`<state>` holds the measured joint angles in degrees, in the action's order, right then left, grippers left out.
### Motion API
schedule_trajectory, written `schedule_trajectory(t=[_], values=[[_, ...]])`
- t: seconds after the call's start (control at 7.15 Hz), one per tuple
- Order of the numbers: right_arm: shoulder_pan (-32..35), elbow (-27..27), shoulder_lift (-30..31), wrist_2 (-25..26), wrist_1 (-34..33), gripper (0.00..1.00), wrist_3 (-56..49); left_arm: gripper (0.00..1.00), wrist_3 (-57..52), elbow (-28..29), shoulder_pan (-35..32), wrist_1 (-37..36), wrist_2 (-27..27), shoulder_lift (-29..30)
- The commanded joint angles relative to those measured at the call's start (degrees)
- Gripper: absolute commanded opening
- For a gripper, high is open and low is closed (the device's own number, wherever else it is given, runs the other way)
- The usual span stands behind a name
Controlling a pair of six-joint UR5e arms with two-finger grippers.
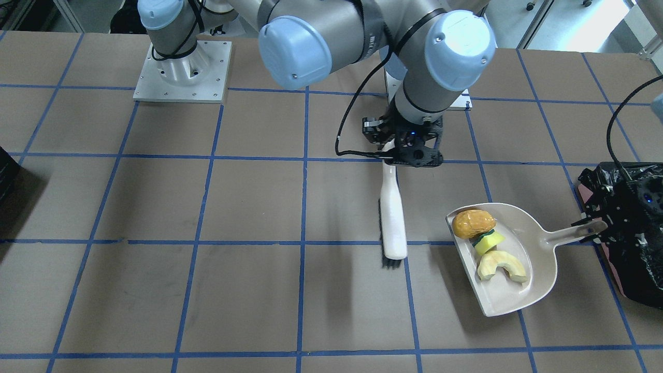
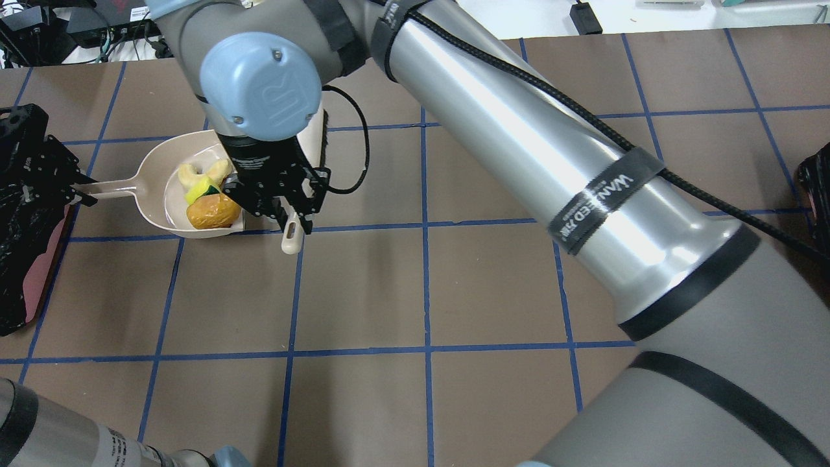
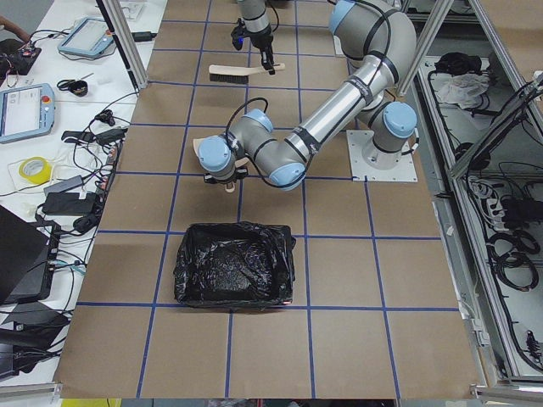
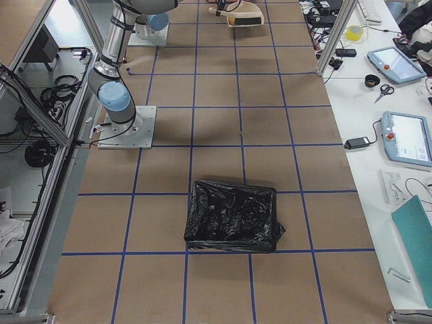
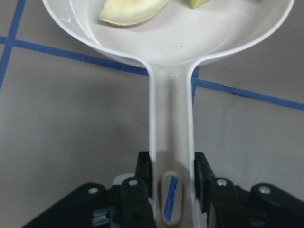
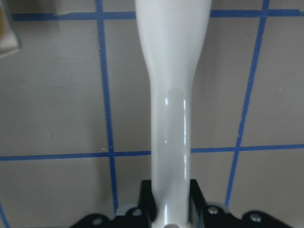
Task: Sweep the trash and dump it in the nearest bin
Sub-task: 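Tip the dustpan over the bag with the left gripper while the right withdraws the brush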
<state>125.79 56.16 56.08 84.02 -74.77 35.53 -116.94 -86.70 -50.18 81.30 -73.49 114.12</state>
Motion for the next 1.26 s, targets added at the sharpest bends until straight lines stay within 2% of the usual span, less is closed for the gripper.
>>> schedule_trajectory(t=[0.0, 0.42, 0.84, 1.12], values=[[-4.6, 18.5, 10.1, 2.6, -6.7, 0.00, -4.8, 0.00, 6.9, 3.4, 4.3, 1.4, 3.6, -2.1], [-7.0, 38.5, 21.1, 3.1, -18.4, 0.00, -6.7, 0.00, 7.3, 9.1, 12.6, 3.5, 3.6, -4.0], [-6.0, 50.4, 22.8, 1.8, -29.5, 0.00, -3.5, 0.00, 7.3, 14.5, 22.5, 5.2, 3.5, -2.6], [-4.2, 57.9, 22.7, 1.9, -37.3, 0.00, -3.6, 0.00, 7.3, 17.5, 27.0, 4.0, 0.5, -1.0]])
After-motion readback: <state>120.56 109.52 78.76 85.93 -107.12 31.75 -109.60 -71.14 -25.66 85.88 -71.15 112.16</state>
